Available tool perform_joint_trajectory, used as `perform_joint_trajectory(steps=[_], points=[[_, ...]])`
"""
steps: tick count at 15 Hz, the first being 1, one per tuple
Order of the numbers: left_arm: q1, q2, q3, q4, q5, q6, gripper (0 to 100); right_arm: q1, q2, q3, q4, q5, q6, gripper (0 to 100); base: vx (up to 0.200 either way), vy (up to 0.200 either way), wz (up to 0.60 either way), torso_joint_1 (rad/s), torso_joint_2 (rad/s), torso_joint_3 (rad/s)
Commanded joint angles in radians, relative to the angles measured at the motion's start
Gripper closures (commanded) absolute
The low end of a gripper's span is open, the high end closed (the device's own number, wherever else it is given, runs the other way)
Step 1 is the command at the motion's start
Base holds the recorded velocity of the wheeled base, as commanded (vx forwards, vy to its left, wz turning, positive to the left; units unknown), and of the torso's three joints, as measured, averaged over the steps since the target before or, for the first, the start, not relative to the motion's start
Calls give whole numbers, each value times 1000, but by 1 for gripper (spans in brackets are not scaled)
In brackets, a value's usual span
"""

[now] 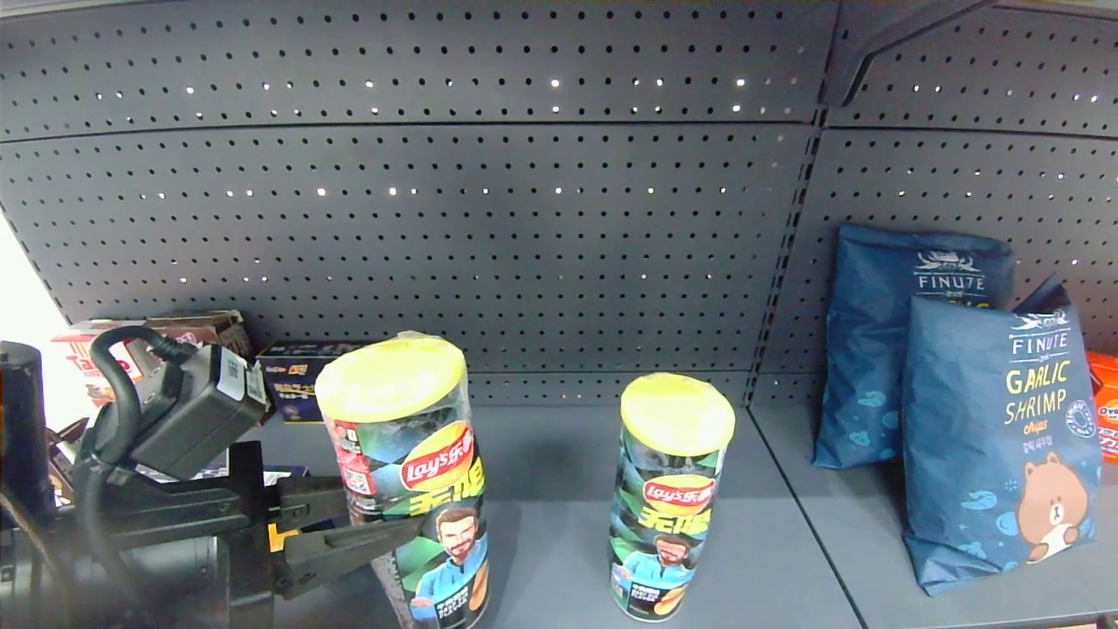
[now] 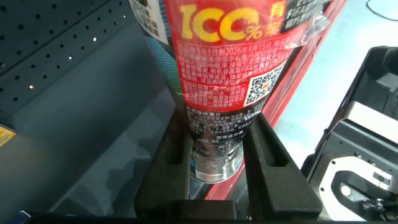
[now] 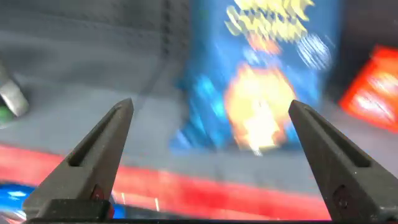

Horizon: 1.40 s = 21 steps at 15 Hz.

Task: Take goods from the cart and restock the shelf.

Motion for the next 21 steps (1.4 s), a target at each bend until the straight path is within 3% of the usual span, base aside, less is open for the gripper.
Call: perform_joint_trajectory(steps=[1,4,9,11,13,19,21], points=[[-1,2,-1,0,0,1,100,-53,-272,-69,255,-43,-1,0,0,0,0,0,0,0],[-3,1,3,0,0,1,100,-111,-345,20,266,-43,5,0,0,0,0,0,0,0],[0,-4,0,-2,-2,1,100,-111,-354,28,229,-57,112,0,0,0,0,0,0,0],[-1,-5,0,-2,-3,1,100,-111,-354,28,261,68,92,0,0,0,0,0,0,0],[-3,-4,-1,-3,-3,1,100,-111,-354,28,292,72,92,0,0,0,0,0,0,0],[-3,25,-38,-35,-3,-2,100,-111,-354,28,292,57,124,0,0,0,0,0,0,0],[6,65,-104,-37,-3,-1,100,-111,-354,28,292,57,124,0,0,0,0,0,0,0]])
